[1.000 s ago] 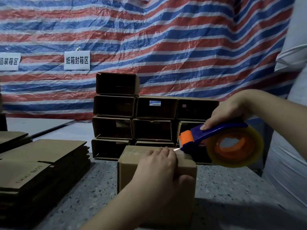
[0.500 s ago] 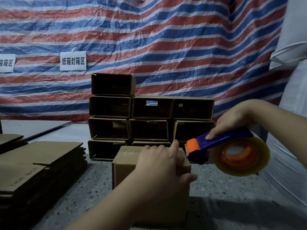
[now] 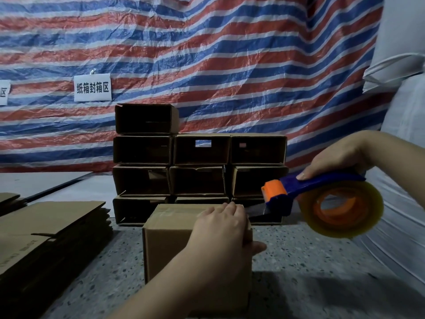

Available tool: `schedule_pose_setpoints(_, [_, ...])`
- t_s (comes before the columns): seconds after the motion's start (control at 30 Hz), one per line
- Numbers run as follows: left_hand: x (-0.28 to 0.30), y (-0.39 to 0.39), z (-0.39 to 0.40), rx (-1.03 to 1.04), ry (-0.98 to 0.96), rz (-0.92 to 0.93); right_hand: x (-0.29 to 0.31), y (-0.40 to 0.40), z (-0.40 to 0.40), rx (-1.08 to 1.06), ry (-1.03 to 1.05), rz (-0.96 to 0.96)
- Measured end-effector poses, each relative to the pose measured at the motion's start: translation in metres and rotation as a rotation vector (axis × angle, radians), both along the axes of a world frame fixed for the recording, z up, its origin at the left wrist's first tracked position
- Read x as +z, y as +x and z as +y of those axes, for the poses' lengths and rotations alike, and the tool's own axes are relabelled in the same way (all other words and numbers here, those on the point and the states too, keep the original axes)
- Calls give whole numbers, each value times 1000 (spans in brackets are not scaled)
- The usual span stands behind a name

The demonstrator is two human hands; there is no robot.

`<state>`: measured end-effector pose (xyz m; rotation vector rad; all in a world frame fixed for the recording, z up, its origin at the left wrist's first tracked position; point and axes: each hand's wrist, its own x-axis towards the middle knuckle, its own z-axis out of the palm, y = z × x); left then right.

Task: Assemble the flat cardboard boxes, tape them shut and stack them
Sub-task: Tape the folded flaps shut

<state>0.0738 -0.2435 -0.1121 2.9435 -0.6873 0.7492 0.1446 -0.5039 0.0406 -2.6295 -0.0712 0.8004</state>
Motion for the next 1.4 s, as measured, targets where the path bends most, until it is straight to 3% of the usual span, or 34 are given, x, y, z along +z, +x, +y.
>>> schedule_pose_setpoints(0.17, [0, 2, -2, 0, -9, 11, -11, -8, 46, 67, -405, -93])
schedule_pose_setpoints(0.3, [2, 0, -2, 6, -4, 39, -58, -13, 72, 135, -826, -201])
schedule_pose_setpoints(0.37, [2, -1, -3, 0, -13, 29, -92, -19, 64, 79, -780, -245])
schedule_pose_setpoints(0.53, [2, -2, -5, 18, -21, 21, -160, -30, 49, -43, -529, -650])
schedule_pose_setpoints(0.73, [3, -4, -5, 24, -6, 34, -220, -38, 49, -144, -458, -798])
schedule_pose_setpoints(0.93, [4, -5, -5, 19, 2, 42, -211, -45, 56, -241, -494, -878])
schedule_pose_setpoints(1.0, [5, -6, -6, 22, 4, 50, -194, -42, 63, -309, -234, -1010])
schedule_pose_setpoints(1.03, [6, -7, -7, 28, 6, 50, -186, -40, 67, -346, 40, -1003])
schedule_pose_setpoints(1.07, [7, -7, -8, 33, 11, 49, -177, -39, 74, -410, 355, -877])
schedule_pose_setpoints(1.13, [8, -8, -9, 38, 25, 59, -166, -41, 92, -510, 828, -399])
schedule_pose_setpoints(1.17, [9, -8, -9, 38, 36, 65, -164, -42, 98, -517, 941, -227])
schedule_pose_setpoints(1.23, [10, -9, -8, 36, 51, 70, -166, -43, 108, -498, 1084, -87])
schedule_pose_setpoints(1.4, [12, -11, -8, 23, 49, 74, -172, -46, 123, -545, 1311, -159])
